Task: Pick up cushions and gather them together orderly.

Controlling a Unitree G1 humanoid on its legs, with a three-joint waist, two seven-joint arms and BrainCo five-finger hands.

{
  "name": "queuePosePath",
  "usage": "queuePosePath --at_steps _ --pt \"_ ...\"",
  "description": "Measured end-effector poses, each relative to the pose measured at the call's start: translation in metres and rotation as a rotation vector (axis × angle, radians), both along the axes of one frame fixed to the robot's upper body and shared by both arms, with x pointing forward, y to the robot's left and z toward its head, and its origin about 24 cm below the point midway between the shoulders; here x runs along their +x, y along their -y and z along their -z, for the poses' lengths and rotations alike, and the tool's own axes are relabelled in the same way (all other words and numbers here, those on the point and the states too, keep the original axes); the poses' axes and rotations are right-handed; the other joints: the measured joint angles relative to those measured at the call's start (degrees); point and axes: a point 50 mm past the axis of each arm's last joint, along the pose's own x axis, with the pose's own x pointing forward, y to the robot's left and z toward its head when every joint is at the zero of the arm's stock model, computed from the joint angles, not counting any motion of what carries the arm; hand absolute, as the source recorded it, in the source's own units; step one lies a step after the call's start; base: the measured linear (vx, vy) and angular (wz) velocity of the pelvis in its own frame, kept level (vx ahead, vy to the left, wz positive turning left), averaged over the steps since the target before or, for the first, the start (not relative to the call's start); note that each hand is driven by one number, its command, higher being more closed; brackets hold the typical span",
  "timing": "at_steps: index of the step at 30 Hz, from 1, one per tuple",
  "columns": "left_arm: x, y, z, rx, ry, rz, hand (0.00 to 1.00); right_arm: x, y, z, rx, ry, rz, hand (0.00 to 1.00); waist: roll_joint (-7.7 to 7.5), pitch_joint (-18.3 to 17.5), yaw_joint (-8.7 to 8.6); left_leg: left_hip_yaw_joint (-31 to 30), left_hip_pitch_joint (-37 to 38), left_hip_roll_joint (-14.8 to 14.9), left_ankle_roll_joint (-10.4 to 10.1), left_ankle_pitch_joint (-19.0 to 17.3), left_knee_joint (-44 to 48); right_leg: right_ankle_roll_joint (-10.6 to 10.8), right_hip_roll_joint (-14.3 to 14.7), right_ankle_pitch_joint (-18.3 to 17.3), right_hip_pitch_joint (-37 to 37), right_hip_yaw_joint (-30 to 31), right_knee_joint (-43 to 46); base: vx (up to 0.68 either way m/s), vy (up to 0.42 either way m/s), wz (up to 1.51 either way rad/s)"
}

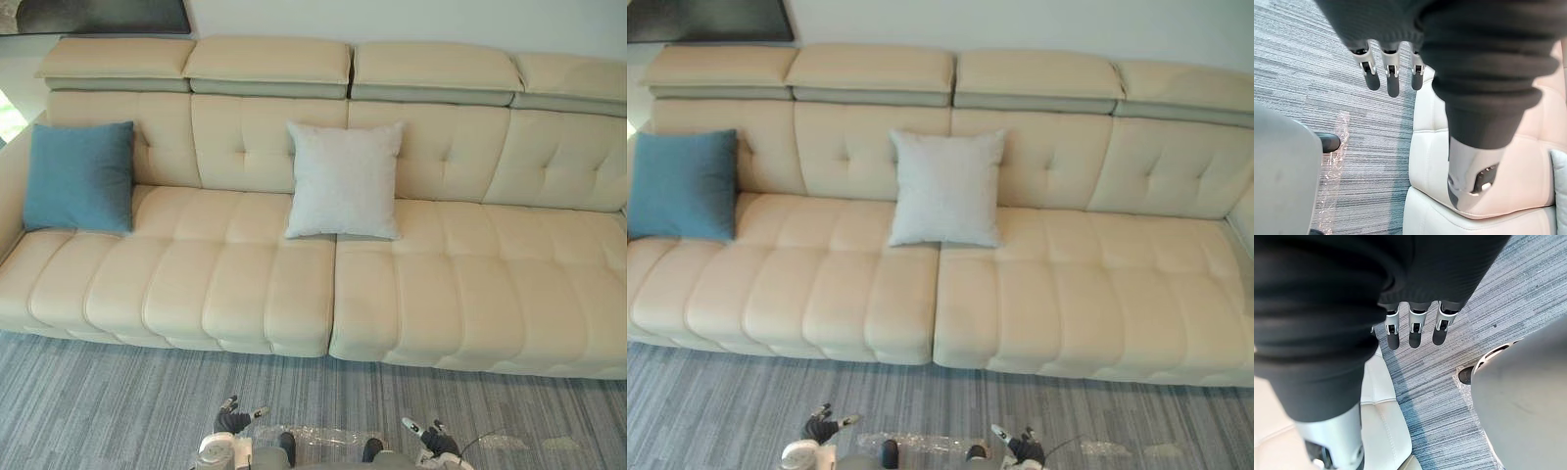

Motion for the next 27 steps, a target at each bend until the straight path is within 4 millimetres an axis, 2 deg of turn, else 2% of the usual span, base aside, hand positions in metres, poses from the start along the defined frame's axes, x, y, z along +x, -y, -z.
queuePosePath --at_steps 11,19,22,24,26,27 --pt "-0.007 -0.003 0.003 0.000 -0.029 -0.019 0.00 -0.003 -0.002 0.003 0.014 -0.031 0.003 0.00 -0.39 -0.18 -0.50 0.16 4.16 -0.16 0.17 0.11 -2.30 -0.09 0.39 1.00 3.13 1.45 -2.72 0.02 0.011 -0.10" --pt "-0.011 -0.005 0.004 0.014 -0.048 -0.001 0.00 -0.006 -0.002 0.005 0.020 -0.051 0.001 0.00 -0.77 -0.11 -0.76 3.10 5.85 -0.36 0.39 0.22 -3.68 0.38 0.46 2.62 3.29 4.65 -4.48 -0.02 0.029 -0.19" --pt "-0.012 -0.008 0.004 0.022 -0.050 0.002 0.00 -0.006 -0.002 0.005 0.019 -0.052 0.001 0.00 -1.13 -0.10 -1.35 3.93 6.04 -0.33 0.41 0.11 -3.73 0.44 0.52 2.73 3.09 5.62 -4.66 -0.02 0.017 -0.17" --pt "-0.012 -0.008 0.004 0.022 -0.050 0.002 0.00 -0.006 -0.001 0.005 0.017 -0.051 0.001 0.00 -1.14 -0.07 -1.41 5.04 6.36 -0.19 0.36 -0.42 -3.58 0.46 0.68 2.73 2.90 6.65 -4.65 -0.03 0.023 -0.35" --pt "-0.010 -0.008 0.003 0.022 -0.042 -0.001 0.00 -0.002 -0.001 0.004 0.015 -0.040 -0.001 0.00 -1.08 0.16 -1.22 8.08 5.34 0.49 -0.28 -3.07 -1.08 0.44 1.34 2.72 0.72 9.88 -3.66 -0.04 0.034 -0.77" --pt "-0.008 -0.009 0.002 0.024 -0.034 0.000 0.00 0.004 -0.001 0.002 0.015 -0.026 -0.006 0.00 -0.93 0.42 -1.22 10.75 3.24 1.49 0.03 -5.31 3.11 0.03 2.11 3.12 -1.62 11.88 -2.04 -0.04 0.023 -0.96"
